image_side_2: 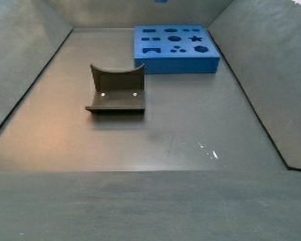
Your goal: Insert the round object.
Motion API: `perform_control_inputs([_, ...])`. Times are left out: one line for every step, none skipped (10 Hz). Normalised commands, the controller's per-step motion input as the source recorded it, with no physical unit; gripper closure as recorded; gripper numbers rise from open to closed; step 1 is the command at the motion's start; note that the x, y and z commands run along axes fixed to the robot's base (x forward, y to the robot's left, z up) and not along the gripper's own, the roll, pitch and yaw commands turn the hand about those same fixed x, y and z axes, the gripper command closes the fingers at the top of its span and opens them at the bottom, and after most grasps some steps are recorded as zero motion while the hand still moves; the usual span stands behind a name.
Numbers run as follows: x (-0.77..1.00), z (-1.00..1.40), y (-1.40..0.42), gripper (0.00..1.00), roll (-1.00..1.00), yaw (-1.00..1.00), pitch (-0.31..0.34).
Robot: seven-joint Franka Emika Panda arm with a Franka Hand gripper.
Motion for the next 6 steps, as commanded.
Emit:
perform_control_inputs([-0.17, -1.00, 0.10, 1.00, 0.00, -0.06, -0.061])
perform_control_inputs([-0.17, -1.00, 0.02, 1.00, 0.00, -0.10, -0.067])
perform_control_inputs([-0.23, -0.99, 0.00, 1.00, -0.01, -0.17, -0.140])
perform_control_inputs([-0.33, -0.81, 0.00, 1.00, -0.07, -0.13, -0.200])
perform_control_inputs([-0.28, -0.68, -0.04, 1.00, -0.07, 0.00, -0.196])
perform_control_inputs([-0.25, -0.63, -0.10, 1.00, -0.04, 0.00, -0.180])
